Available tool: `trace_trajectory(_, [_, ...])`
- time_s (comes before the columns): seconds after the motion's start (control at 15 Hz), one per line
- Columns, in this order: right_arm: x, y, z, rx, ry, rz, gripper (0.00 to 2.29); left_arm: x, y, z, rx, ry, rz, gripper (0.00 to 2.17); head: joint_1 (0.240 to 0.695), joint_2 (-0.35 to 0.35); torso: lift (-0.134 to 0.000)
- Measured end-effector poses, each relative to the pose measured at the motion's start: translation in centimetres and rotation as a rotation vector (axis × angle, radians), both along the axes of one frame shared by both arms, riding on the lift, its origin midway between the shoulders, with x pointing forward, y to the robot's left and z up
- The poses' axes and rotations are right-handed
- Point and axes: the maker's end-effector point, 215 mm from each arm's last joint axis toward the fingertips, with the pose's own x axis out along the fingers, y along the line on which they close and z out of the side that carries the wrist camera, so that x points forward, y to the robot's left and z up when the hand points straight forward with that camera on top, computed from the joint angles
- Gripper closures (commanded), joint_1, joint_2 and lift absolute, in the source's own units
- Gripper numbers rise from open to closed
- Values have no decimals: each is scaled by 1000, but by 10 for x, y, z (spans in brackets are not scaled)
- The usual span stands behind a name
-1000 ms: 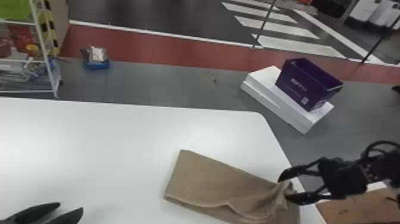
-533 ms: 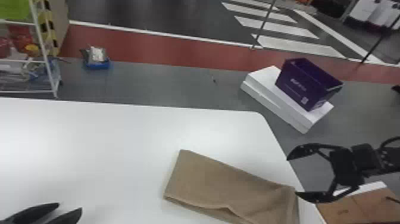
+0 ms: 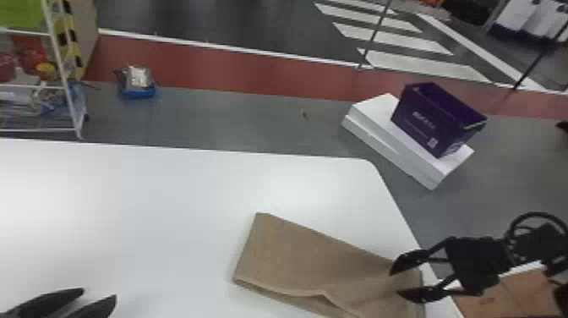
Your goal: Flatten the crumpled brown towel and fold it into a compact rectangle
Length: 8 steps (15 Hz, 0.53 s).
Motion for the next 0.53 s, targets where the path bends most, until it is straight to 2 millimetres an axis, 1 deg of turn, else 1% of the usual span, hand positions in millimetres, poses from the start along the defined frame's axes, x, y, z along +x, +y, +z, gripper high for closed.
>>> trace_trajectory(0.07, [3,-1,10,20,-19,-10,1291,0,0,1,0,-1,0,80,695,-350,-124])
trace_trajectory(0.13, [7,-2,24,57,-46,-28,1291,0,0,1,1,-2,0,80,695,-350,-124])
trace_trajectory(0.2, [13,-2,44,113,-82,-53,1288,0,0,0,2,0,-1,80,695,-350,-124])
trace_trajectory(0.27, [17,-3,59,160,-104,-80,1291,-1,0,0,4,5,-1,80,695,-350,-124])
trace_trajectory(0.33, [19,-4,69,204,-116,-112,1291,-3,1,-1,5,9,0,80,695,-350,-124])
trace_trajectory(0.4, [19,-6,76,267,-124,-160,1295,-5,3,-1,3,11,2,80,695,-350,-124])
trace_trajectory(0.47, [13,-9,75,320,-121,-205,1295,-5,5,-1,0,10,5,80,695,-350,-124])
trace_trajectory(0.53, [6,-12,69,347,-109,-239,1295,-5,6,0,0,7,6,80,695,-350,-124])
